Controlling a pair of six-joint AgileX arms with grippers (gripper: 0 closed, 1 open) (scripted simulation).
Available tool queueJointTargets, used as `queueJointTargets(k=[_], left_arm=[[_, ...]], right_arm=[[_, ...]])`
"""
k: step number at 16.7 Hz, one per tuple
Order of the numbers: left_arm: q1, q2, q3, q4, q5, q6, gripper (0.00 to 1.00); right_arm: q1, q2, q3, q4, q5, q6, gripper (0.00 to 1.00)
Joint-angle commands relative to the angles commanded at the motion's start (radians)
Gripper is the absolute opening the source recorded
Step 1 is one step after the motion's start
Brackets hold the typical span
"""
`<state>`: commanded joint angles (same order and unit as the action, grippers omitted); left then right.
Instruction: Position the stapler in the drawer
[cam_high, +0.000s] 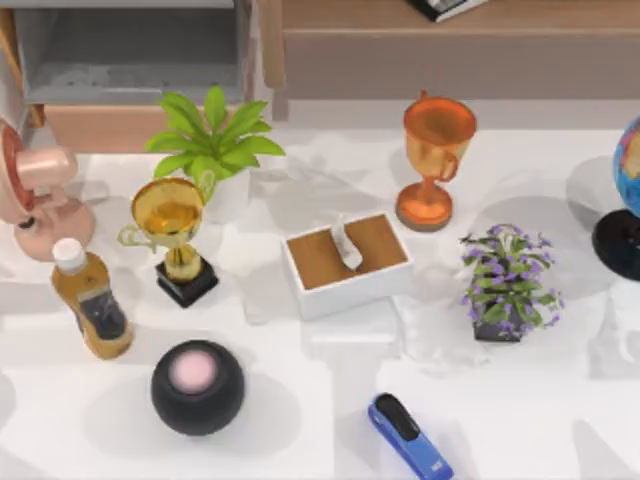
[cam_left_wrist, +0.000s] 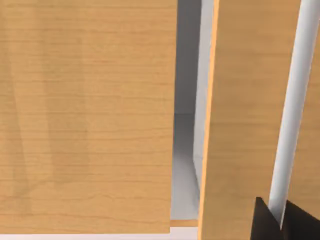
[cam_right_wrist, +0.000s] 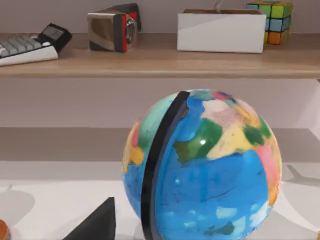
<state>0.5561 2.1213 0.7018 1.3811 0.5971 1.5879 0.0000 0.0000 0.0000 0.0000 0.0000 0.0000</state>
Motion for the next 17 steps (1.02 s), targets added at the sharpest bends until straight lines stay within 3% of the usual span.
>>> queueJointTargets(k=[9,14,17], left_arm=[[0.12,-0.079,-0.201,0.115,0.118,0.007,0.0],[0.128,-0.085,-0.215,0.123,0.126,0.007,0.0],[0.128,-0.085,-0.215,0.123,0.126,0.007,0.23]], right_arm=[[0.0,0.0,0.0,0.0,0.0,0.0,1.0],[0.0,0.0,0.0,0.0,0.0,0.0,1.0],[0.0,0.0,0.0,0.0,0.0,0.0,1.0]])
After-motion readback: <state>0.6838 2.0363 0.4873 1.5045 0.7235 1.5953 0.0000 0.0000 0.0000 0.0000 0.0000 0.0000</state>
